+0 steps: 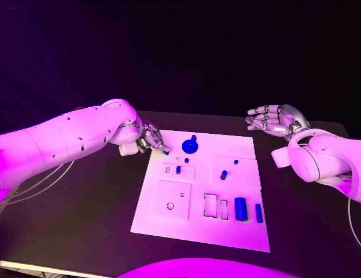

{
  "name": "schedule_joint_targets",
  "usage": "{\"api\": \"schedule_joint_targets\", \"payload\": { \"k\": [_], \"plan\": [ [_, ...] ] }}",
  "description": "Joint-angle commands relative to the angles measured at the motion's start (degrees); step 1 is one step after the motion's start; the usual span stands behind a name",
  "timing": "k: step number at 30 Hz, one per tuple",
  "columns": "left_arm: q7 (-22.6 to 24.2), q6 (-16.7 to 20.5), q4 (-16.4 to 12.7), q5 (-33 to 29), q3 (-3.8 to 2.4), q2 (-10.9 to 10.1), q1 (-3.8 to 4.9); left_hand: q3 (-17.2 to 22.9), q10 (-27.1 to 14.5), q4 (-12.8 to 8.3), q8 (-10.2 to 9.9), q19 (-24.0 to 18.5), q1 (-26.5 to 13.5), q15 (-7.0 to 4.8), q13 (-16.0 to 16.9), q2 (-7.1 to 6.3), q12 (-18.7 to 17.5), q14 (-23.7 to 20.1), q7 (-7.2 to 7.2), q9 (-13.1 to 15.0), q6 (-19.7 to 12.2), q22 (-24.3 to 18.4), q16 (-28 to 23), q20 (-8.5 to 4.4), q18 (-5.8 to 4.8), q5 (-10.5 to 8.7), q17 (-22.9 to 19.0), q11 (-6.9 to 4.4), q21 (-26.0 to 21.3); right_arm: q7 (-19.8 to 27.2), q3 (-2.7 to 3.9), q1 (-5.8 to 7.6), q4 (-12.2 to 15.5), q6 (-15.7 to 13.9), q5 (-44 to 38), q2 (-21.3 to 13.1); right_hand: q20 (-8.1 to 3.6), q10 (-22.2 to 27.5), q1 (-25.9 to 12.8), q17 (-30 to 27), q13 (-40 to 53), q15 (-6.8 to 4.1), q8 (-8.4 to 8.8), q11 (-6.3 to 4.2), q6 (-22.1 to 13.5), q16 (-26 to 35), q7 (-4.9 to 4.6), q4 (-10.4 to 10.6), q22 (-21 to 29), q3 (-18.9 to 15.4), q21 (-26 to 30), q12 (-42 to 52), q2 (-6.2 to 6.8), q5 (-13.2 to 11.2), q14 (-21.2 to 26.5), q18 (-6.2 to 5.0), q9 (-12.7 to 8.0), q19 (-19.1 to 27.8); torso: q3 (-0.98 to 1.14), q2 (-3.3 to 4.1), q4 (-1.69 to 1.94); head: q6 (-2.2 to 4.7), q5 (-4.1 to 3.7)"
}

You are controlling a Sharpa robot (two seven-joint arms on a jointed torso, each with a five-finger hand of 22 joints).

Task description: Assemble the parts on the task board

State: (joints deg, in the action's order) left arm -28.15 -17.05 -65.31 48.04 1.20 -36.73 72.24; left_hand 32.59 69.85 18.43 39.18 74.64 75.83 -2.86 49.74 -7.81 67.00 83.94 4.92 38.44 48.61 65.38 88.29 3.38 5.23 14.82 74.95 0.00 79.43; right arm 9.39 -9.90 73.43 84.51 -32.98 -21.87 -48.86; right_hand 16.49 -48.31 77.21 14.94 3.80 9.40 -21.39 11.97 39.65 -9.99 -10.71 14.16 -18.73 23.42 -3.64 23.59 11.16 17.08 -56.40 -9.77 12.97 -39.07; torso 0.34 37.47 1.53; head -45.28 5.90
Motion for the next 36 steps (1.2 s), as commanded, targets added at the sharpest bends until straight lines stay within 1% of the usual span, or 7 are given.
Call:
{"api": "schedule_joint_targets", "payload": {
  "k": [1, 3, 12, 15, 19, 28, 36],
  "plan": [
    [-0.2, 2.6, -3.2, -5.3, 0.00, -1.6, 0.03, 11.7, 1.7, -9.9, 0.9, 1.4, -1.8, -0.46, 1.7, -1.41, 1.3, 5.5, -0.80, 3.5, 0.6, 1.8, 1.0, -0.21, -0.33, 0.82, 13.5, -0.14, 1.1, 0.4, 0.01, 0.00, 0.0, 1.0, -0.1, -0.1, 0.06, -0.1, -0.4, 0.0, -0.1, 0.19, 0.11, 0.08, 0.3, 0.2, -4.99, 0.1, 0.1, -0.4, 0.1, 0.0, -0.31, 0.0, -0.4, -0.55, -0.1, 0.5, -0.05, -0.09, 0.04, -0.09, 0.22],
    [0.0, 3.5, -5.1, -4.9, 0.02, -2.6, -0.02, 15.2, 2.3, -11.6, 1.5, 1.7, -4.6, -0.61, 1.8, -2.39, 1.5, 5.6, -0.97, 3.9, 0.9, 2.2, 1.1, -0.40, -0.43, 0.72, 13.8, -0.33, 1.4, 0.4, 0.01, 0.00, 0.0, 1.0, -0.1, -0.2, 0.06, -0.1, -0.4, 0.0, -0.1, 0.19, 0.11, 0.08, 0.3, 0.2, -4.99, 0.1, 0.1, -0.4, 0.1, 0.0, -0.31, 0.0, -0.4, -0.55, -0.1, 0.5, -0.06, -0.07, 0.06, -0.13, 0.23],
    [0.7, 7.1, -11.2, 3.7, 0.14, -5.3, -0.90, 17.0, 2.8, -12.9, 2.0, 2.1, -6.2, -0.74, 2.0, -2.72, 1.6, 5.8, -1.13, 4.1, 1.1, 2.9, 1.3, -0.52, -0.56, 0.76, 14.2, -0.49, 1.7, 0.5, 0.01, 0.00, -0.2, 1.0, -0.1, -0.3, 0.06, -0.1, -0.5, -0.1, -0.1, 0.19, 0.10, 0.08, 0.3, 0.2, -4.99, 0.1, 0.2, -0.4, 0.1, 0.1, -0.32, 0.0, -0.4, -0.55, -0.1, 0.6, -0.08, -0.02, 0.10, -0.51, 0.82],
    [0.8, 8.1, -12.2, 4.6, 0.52, -5.8, -1.23, 17.7, 3.3, -13.4, 2.1, 2.4, -6.8, -0.81, 2.4, -3.00, 1.9, 5.9, -1.24, 4.2, 1.4, 3.3, 1.5, -0.58, -0.65, 0.77, 14.5, -0.59, 1.9, 0.5, 0.01, 0.00, -0.2, 1.0, -0.1, -0.3, 0.06, -0.1, -0.5, -0.1, -0.1, 0.19, 0.10, 0.08, 0.3, 0.2, -4.99, 0.1, 0.2, -0.4, 0.1, 0.1, -0.32, 0.0, -0.4, -0.55, -0.1, 0.6, 0.04, 0.01, -0.03, -0.67, 1.09],
    [1.1, 9.2, -13.4, 6.3, 0.85, -6.3, -1.62, 18.5, 3.7, -14.1, 2.3, 2.6, -7.5, -0.92, 2.8, -3.34, 2.1, 6.0, -1.37, 4.2, 1.6, 3.5, 1.6, -0.67, -0.67, 0.92, 14.8, -0.72, 2.0, 0.5, 0.01, -0.01, -0.3, 1.0, -0.1, -0.2, 0.06, -0.1, -0.5, -0.1, -0.1, 0.19, 0.09, 0.07, 0.3, 0.2, -4.98, 0.2, 0.2, -0.4, 0.1, 0.1, -0.35, 0.0, -0.4, -0.55, -0.1, 0.6, -0.04, 0.07, -0.04, -0.86, 1.12],
    [1.0, 10.2, -16.6, 12.0, 1.25, -7.2, -2.48, 19.7, 4.6, -15.1, 2.5, 2.4, -8.4, -1.07, 3.7, -3.94, 2.7, 6.1, -1.58, 4.2, 2.2, 3.2, 1.7, -0.81, -0.62, 1.36, 15.1, -0.93, 1.9, 0.5, 0.01, -0.02, -0.3, 1.1, -0.1, -0.2, 0.06, -0.1, -0.5, -0.1, -0.1, 0.19, 0.09, 0.07, 0.3, 0.2, -4.98, 0.2, 0.2, -0.4, 0.1, 0.1, -0.35, 0.0, -0.4, -0.55, -0.1, 0.6, 0.01, 0.07, -0.09, -1.23, 1.31],
    [0.9, 10.3, -17.5, 13.6, 1.40, -7.5, -3.28, 19.9, 4.7, -15.3, 2.5, 2.4, -8.6, -1.11, 3.8, -4.06, 2.7, 6.1, -1.62, 4.2, 2.3, 3.1, 1.7, -0.84, -0.59, 1.43, 15.1, -0.97, 1.9, 0.5, 0.01, -0.03, -0.4, 1.1, -0.1, -0.2, 0.06, -0.1, -0.6, -0.2, -0.1, 0.20, 0.09, 0.07, 0.3, 0.2, -4.98, 0.2, 0.3, -0.5, 0.1, 0.1, -0.38, 0.0, -0.4, -0.55, -0.1, 0.6, 0.00, 0.07, -0.16, -1.40, 1.35]
  ]
}}
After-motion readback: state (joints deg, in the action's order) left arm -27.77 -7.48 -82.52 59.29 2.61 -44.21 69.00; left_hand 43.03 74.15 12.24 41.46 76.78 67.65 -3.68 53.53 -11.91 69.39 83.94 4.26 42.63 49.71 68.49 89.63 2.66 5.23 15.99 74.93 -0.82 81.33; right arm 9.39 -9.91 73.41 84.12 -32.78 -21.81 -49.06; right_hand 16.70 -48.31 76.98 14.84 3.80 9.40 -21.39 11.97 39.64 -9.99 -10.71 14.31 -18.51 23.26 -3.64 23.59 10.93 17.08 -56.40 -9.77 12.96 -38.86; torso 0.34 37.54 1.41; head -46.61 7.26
